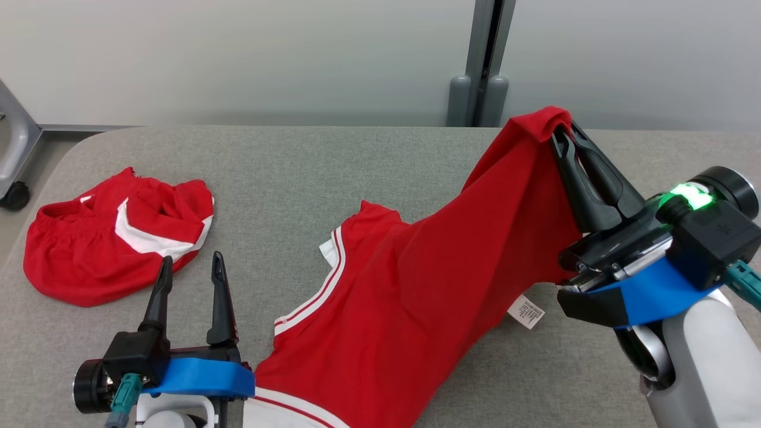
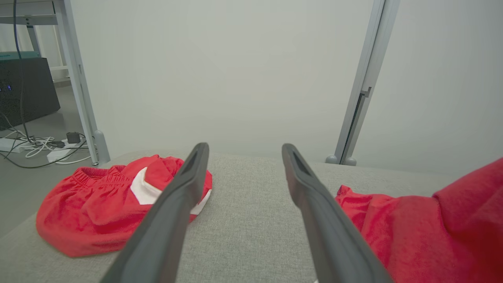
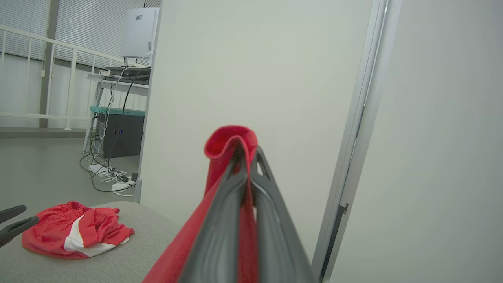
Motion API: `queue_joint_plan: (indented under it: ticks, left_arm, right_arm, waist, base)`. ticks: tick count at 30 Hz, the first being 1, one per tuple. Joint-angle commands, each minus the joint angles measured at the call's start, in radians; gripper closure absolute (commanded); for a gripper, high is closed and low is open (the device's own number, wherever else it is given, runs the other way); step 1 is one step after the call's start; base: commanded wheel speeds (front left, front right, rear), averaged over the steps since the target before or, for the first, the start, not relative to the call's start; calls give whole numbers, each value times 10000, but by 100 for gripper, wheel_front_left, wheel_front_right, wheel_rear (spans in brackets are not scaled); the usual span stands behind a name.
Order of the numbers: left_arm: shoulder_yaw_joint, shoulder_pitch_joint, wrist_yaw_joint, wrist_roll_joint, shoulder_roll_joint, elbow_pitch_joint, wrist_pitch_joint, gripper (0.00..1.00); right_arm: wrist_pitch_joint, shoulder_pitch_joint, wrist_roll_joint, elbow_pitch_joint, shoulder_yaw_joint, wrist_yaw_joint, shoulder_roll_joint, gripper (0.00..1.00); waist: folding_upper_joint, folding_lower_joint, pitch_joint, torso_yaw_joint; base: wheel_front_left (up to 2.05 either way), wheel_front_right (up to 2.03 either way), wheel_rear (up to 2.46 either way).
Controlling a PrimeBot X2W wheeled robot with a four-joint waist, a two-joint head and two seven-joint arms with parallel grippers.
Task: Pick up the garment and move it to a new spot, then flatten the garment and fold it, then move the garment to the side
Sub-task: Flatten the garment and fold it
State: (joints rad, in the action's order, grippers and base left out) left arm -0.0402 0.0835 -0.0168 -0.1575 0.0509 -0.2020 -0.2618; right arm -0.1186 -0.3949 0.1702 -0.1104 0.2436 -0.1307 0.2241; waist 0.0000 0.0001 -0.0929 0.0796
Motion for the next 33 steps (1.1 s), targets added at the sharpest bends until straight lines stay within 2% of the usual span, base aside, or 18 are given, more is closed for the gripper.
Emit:
queue_joint_plan:
  ticks: [1,13,18,26,33]
  left_arm:
    - [57,-38,32,-29,-9,20,-48,0]
    - [268,-12,-12,94,-10,158,-48,0]
    - [234,115,3,109,-10,190,-48,0]
    - [135,223,2,122,-10,213,-48,0]
    - [101,350,-46,94,-10,156,-48,0]
  right_arm:
    - [181,207,65,-299,-88,-1,-3,100]
    - [1063,1250,86,-2287,-811,-1,-393,100]
    - [1259,1577,27,-2634,-952,-1,-509,100]
    - [1106,1749,155,-2181,-1177,-1,-555,100]
    - [690,1088,235,-537,-1398,-1,-209,100]
  waist:
    - [0,-1,20,-50]
    - [0,-1,-176,-483]
    - [0,-1,-285,-601]
    - [0,-1,-404,-601]
    - [0,-1,-551,-415]
  base:
    - [0,0,0]
    - [0,0,0]
    - [0,0,0]
    - [0,0,0]
    - [0,0,0]
